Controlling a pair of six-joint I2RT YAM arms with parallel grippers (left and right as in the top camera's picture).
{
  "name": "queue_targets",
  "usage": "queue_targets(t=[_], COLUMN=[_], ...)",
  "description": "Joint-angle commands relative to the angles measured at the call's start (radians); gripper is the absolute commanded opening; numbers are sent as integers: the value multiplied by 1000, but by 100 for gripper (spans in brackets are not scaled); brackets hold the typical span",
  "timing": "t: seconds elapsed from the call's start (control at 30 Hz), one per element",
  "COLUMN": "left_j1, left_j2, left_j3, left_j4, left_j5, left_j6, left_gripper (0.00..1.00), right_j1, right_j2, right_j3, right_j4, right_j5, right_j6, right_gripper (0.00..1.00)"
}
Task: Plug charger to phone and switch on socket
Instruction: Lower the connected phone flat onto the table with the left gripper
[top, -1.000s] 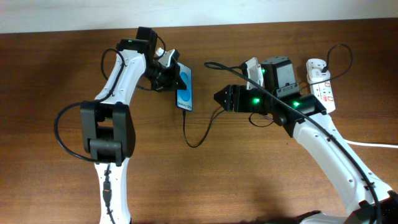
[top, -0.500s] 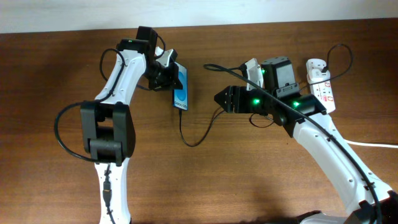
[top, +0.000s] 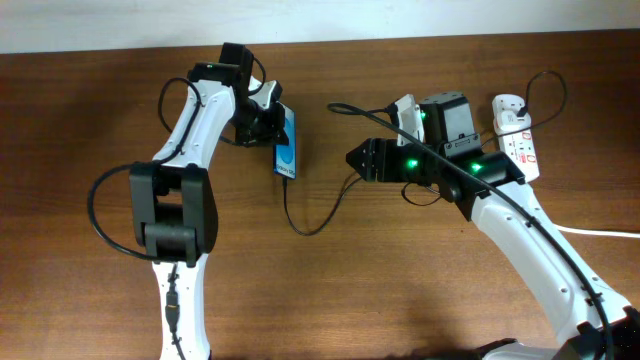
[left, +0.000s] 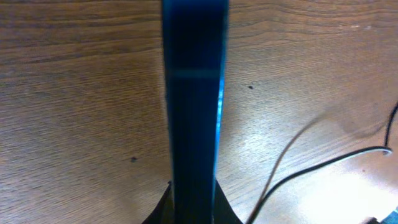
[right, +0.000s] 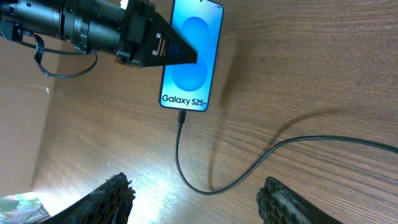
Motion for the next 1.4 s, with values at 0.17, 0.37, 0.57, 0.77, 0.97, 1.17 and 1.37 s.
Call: queue_targets(t=[0.17,0.37,0.57,0.77,0.97,1.17,1.37], left_j1=[-5,-5,-5,-6,-5,-5,-5], left_j2=[-10,-10,-10,-10,-10,-10,-10], left_j3=[-19,-102,-103,-103,-103,-103,-103], left_j4=[-8,31,41,40,40,29,33], left_j5=[-22,15,15,14,6,-123,-209], left_j6=[-18,-42,-47,-47,-47,-46,-46], left_gripper=[0,0,0,28,35,40,48], right_j1=[-2,-2,-2,-2,-2,-2,-2], right_j2=[-2,-2,-2,-2,-2,-2,-2], right_j3=[18,18,18,18,18,18,18], right_j4=[-1,-11,-15,-19,-26,-42,-53], right_j5=[13,13,13,13,13,13,13], right_j6=[-14,-14,-14,-14,-14,-14,-14], right_gripper=[69,69,69,70,70,73,73])
